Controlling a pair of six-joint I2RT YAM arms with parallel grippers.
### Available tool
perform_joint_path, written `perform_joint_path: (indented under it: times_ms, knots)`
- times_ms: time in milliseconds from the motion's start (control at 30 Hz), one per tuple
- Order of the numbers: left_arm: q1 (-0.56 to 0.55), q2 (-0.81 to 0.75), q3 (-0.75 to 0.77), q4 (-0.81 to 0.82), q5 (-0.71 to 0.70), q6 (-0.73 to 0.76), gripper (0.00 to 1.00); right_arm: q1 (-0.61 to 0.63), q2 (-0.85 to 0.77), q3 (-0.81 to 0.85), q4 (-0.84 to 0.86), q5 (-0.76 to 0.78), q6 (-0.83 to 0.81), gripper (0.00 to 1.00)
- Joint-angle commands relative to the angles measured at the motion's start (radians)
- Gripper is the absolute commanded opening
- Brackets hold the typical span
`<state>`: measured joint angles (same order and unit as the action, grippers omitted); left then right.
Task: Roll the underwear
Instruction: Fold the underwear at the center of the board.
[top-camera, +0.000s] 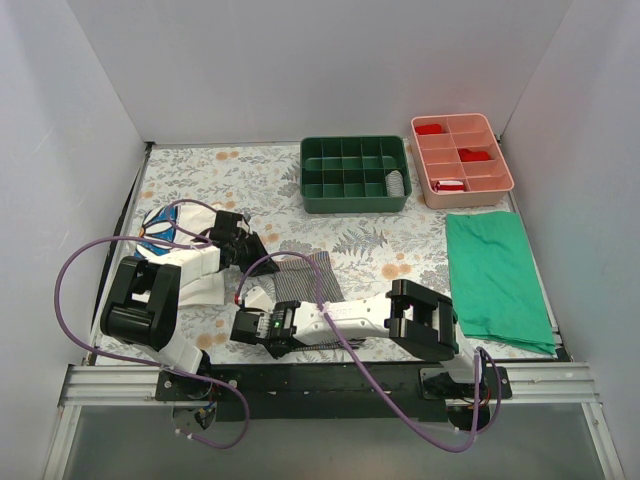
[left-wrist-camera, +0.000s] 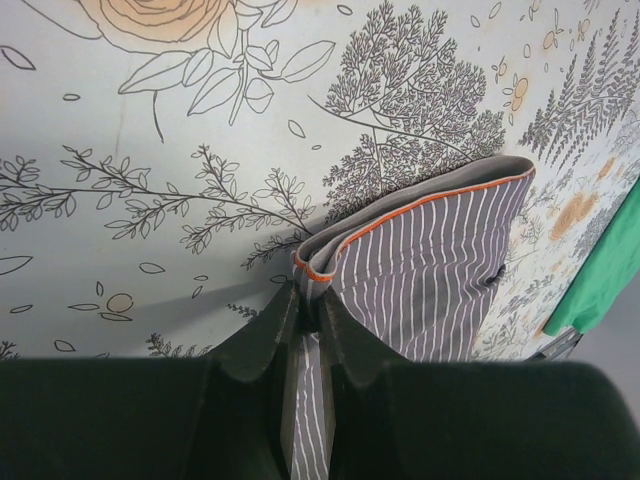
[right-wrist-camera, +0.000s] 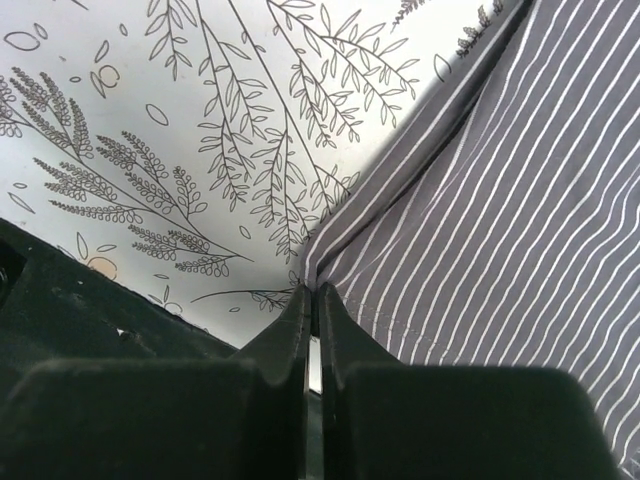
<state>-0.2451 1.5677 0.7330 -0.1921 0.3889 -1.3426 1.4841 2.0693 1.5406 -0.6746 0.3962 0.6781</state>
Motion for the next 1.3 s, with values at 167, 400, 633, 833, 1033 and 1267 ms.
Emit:
perform_joint_path:
  times_ms: [167, 400, 633, 833, 1033, 1267]
  knots:
    - [-0.002, -0.141, 0.006, -0.063, -0.067, -0.05, 0.0, -0.031, -0.265, -0.249, 0.233, -0.072, -0.049, 0.02]
    - [-0.005, -0.241, -0.06, -0.092, -0.101, -0.086, 0.0, -0.081, -0.422, -0.49, 0.428, -0.197, -0.043, 0.03]
    - [-0.028, -0.244, -0.058, -0.147, -0.131, -0.092, 0.0, -0.108, -0.497, -0.576, 0.512, -0.25, -0.04, 0.03]
    - [-0.074, -0.19, 0.057, -0.286, -0.226, -0.073, 0.0, -0.163, -0.577, -0.692, 0.665, -0.356, -0.002, 0.03]
    - [-0.164, -0.13, 0.173, -0.368, -0.298, -0.064, 0.0, -0.212, -0.632, -0.787, 0.753, -0.39, 0.028, 0.03]
    - [-0.238, 0.007, 0.296, -0.428, -0.351, -0.058, 0.0, -0.263, -0.692, -0.896, 0.865, -0.434, 0.092, 0.03]
